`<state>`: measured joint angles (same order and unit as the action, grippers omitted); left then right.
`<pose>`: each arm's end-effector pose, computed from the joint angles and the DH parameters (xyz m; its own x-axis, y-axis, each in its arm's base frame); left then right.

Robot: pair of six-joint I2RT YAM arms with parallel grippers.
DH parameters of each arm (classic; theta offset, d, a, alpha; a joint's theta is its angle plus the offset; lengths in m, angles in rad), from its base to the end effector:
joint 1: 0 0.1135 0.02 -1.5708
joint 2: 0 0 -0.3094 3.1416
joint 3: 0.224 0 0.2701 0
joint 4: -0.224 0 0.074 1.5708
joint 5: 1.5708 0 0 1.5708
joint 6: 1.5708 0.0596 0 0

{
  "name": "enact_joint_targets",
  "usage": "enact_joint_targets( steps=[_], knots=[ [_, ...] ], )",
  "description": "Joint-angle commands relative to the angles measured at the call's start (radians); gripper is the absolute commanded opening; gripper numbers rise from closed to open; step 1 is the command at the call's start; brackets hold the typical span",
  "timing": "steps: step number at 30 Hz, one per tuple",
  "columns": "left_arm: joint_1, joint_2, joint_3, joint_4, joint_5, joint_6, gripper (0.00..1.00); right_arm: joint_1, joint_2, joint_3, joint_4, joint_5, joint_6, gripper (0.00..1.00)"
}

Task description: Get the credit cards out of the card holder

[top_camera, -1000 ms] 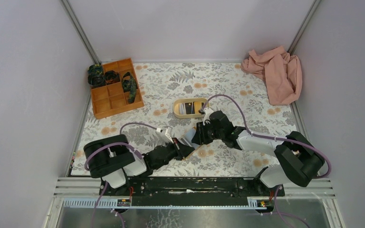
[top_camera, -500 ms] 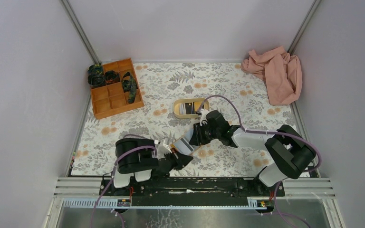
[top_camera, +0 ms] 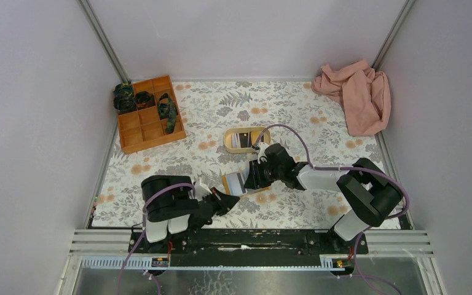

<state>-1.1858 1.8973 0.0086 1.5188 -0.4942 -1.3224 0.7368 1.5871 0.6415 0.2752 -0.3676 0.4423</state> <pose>0.1058 -0.1857 0.0919 -0.6633 -0.6354 -0.3954 0.0282 0.5068 -0.8616 0.2296 0.2372 0.1639 -0.7735 -0.1624 -0.6126 -0.5582 0.6323 0.5372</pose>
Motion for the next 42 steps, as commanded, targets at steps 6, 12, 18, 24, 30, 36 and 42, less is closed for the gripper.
enact_joint_targets(
  steps=[6,12,18,24,30,36,42],
  knots=[
    [0.060,-0.096,-0.030,-0.060,0.051,0.123,0.00,-0.001,-0.034,0.022,0.031,-0.017,0.007,0.40],
    [0.059,-0.154,0.046,-0.142,0.087,0.191,0.00,0.005,-0.050,0.053,0.005,-0.008,0.002,0.40],
    [0.129,-0.272,0.057,-0.272,0.089,0.258,0.00,0.012,-0.016,0.082,0.007,-0.016,0.001,0.43],
    [0.213,-0.505,0.057,-0.595,0.033,0.331,0.00,0.013,0.017,0.095,0.015,-0.016,0.008,0.44],
    [0.276,-0.593,0.089,-0.794,0.060,0.354,0.00,0.013,0.059,0.089,0.033,-0.013,0.011,0.44],
    [0.303,-0.463,0.154,-0.790,0.135,0.357,0.00,0.013,0.071,0.078,0.033,0.004,0.011,0.44],
    [0.346,-0.396,0.192,-0.798,0.193,0.358,0.00,0.013,0.071,0.071,0.033,0.015,0.014,0.45]
  ],
)
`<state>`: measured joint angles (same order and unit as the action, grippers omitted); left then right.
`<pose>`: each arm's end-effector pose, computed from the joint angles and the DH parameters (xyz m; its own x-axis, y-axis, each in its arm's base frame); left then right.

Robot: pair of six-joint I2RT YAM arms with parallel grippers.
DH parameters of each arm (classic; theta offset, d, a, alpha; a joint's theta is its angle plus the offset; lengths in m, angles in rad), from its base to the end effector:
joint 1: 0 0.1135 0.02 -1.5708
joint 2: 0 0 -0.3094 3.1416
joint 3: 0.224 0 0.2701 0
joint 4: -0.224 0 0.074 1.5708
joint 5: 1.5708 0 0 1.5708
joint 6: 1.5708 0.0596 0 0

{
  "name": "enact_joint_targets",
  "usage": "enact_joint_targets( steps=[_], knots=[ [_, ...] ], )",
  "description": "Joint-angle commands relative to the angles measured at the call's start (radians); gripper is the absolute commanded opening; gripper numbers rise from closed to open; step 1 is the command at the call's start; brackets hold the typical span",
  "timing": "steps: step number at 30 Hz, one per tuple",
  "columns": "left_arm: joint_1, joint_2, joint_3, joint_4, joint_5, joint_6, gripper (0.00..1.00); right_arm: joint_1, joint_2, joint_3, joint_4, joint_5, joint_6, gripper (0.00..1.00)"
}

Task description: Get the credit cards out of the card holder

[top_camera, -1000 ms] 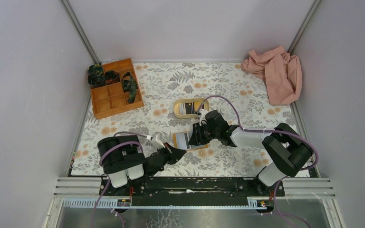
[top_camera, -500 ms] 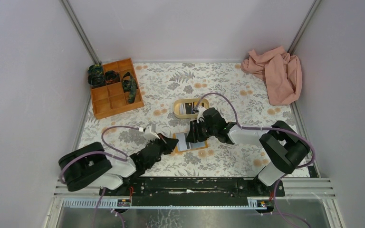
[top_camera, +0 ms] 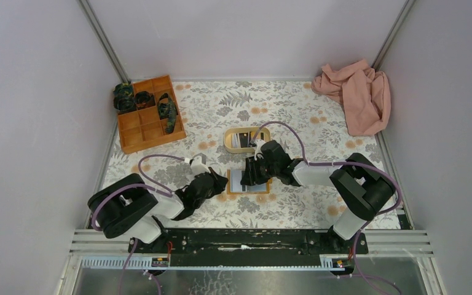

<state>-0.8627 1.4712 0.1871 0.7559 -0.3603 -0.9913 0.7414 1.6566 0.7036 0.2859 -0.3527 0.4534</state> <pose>0.1677 -0.1636 0.1203 -0.6086 -0.4932 -0.6216 0.0065 0.7803 -0.6254 0.2443 0.2516 0.1615 -0.7755 -0.1527 -0.6126 -0.5498 0.6405 0.5362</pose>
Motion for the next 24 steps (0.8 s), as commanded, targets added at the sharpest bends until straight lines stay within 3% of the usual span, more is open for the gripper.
enact_joint_targets(
  steps=[1,8,16,22,24],
  knots=[
    [0.027,0.033,0.012,-0.030,0.064,0.028,0.00,0.009,0.002,0.007,0.032,-0.015,0.009,0.45],
    [0.033,0.041,0.021,-0.041,0.075,0.033,0.00,0.009,0.011,-0.024,0.137,-0.067,0.050,0.45],
    [0.039,0.005,0.004,-0.032,0.097,0.038,0.00,0.008,-0.088,-0.053,0.148,-0.026,0.046,0.43],
    [0.039,-0.025,0.054,-0.091,0.119,0.076,0.00,0.008,-0.139,-0.076,0.118,-0.024,0.045,0.24],
    [0.040,-0.029,0.072,-0.109,0.115,0.090,0.00,0.008,-0.133,-0.076,0.120,-0.023,0.043,0.13]
  ],
)
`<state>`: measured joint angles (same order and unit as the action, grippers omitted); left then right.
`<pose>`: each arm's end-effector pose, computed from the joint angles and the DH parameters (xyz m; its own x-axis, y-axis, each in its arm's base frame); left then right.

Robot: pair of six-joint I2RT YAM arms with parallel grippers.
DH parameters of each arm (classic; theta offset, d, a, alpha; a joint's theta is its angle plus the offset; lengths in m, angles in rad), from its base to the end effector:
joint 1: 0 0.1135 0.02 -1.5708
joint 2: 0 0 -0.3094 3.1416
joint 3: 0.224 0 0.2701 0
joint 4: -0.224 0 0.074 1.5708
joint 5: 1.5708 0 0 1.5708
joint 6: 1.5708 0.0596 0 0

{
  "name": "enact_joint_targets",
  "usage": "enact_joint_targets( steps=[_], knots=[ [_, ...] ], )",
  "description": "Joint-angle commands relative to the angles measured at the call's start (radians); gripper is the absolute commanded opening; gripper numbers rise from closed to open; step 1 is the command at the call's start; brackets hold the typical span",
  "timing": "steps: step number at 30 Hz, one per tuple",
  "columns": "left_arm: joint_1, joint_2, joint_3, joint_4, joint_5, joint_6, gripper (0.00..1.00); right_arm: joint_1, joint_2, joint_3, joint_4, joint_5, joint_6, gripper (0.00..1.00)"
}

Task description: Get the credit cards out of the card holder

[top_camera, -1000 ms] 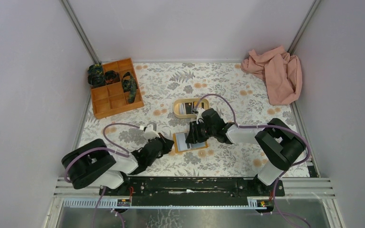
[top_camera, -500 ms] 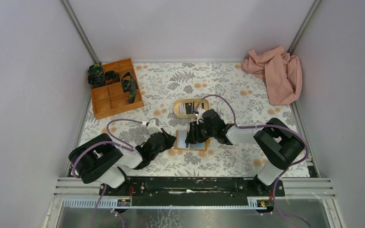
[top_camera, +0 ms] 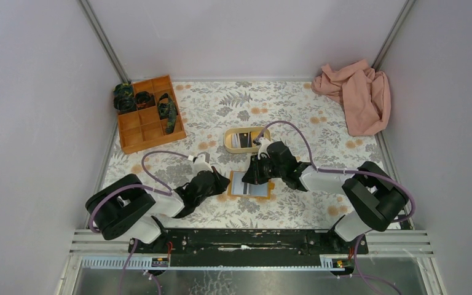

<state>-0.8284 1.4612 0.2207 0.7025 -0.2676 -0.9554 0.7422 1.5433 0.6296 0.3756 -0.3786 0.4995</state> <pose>0.1747 -0.1671 0.1240 -0.6549 -0.4510 -0.6064 0.0388 0.7813 -0.6230 0.2290 0.2399 0.1846 -0.7444 -0.0788 -0.6630 -0.5757 0.5787 0.5776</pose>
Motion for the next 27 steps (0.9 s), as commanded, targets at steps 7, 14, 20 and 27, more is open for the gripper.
enact_joint_targets(
  steps=[7,14,20,27],
  knots=[
    [0.005,0.008,0.052,-0.048,0.029,0.060,0.00,0.007,0.013,0.017,0.019,-0.003,-0.003,0.00],
    [0.011,-0.073,0.037,-0.102,0.013,0.071,0.00,0.008,0.055,-0.022,0.013,0.007,0.004,0.00],
    [0.013,-0.132,0.029,-0.121,0.022,0.075,0.00,0.007,0.061,-0.045,-0.005,0.041,0.005,0.00],
    [0.013,-0.115,0.036,-0.091,0.068,0.068,0.00,0.005,0.079,-0.064,0.009,0.032,0.021,0.00]
  ],
)
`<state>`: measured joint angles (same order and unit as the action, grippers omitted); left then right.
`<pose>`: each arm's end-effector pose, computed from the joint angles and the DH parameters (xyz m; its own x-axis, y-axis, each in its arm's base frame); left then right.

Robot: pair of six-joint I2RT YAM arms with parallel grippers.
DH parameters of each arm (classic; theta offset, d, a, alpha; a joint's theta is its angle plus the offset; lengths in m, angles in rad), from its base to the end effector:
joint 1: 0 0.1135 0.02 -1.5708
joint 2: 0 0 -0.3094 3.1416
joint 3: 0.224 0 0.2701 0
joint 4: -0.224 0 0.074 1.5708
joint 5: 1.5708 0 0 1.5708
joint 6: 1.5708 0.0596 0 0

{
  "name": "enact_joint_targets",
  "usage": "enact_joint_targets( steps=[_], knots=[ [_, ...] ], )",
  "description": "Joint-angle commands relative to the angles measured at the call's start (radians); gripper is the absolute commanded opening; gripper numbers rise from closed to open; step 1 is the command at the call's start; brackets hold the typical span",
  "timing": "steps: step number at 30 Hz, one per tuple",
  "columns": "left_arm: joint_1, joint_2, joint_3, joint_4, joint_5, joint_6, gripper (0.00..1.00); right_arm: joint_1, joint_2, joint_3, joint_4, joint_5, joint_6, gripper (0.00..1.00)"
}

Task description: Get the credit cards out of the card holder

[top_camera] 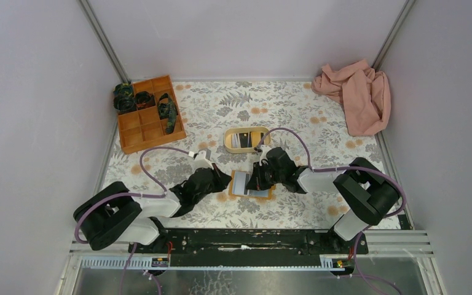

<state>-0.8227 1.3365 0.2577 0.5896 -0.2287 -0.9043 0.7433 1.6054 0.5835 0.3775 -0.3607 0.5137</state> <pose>0.1745 -0.1682 0.1486 -0.6518 -0.4231 -0.6295 0.1060 0.7710 -0.6279 0.2236 0.2341 0.1514 -0.7984 -0.1094 -0.5921 -0.5150 0.6334 0.5775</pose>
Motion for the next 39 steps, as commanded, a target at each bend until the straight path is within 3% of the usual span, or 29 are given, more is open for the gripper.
enact_joint_targets(
  steps=[1,7,12,14,17,19,23,29,39],
  knots=[
    [0.007,0.017,-0.002,0.033,0.038,0.016,0.00,0.005,0.017,-0.019,0.006,0.015,0.008,0.00],
    [0.010,0.107,0.019,0.075,0.098,0.008,0.00,0.005,0.019,-0.025,0.006,0.018,0.009,0.00],
    [0.011,0.175,0.040,0.119,0.144,-0.003,0.14,0.002,0.014,-0.027,0.001,0.024,0.001,0.00],
    [0.011,0.187,0.048,0.120,0.152,-0.002,0.18,0.001,-0.002,-0.028,0.001,0.031,-0.002,0.15],
    [0.010,0.192,0.057,0.111,0.147,0.002,0.16,0.002,-0.064,-0.033,-0.001,0.049,-0.011,0.40],
    [0.011,0.190,0.056,0.103,0.137,0.005,0.11,0.002,-0.135,-0.037,-0.025,0.081,-0.013,0.47],
    [0.009,0.189,0.056,0.089,0.131,0.004,0.00,0.001,-0.266,-0.051,-0.114,0.197,0.008,0.46],
    [-0.001,0.182,0.006,0.138,0.138,-0.028,0.00,-0.001,-0.386,-0.134,-0.203,0.333,0.050,0.42],
    [-0.092,0.231,-0.006,0.204,0.098,-0.094,0.00,-0.004,-0.419,-0.171,-0.230,0.365,0.046,0.39]
  ],
)
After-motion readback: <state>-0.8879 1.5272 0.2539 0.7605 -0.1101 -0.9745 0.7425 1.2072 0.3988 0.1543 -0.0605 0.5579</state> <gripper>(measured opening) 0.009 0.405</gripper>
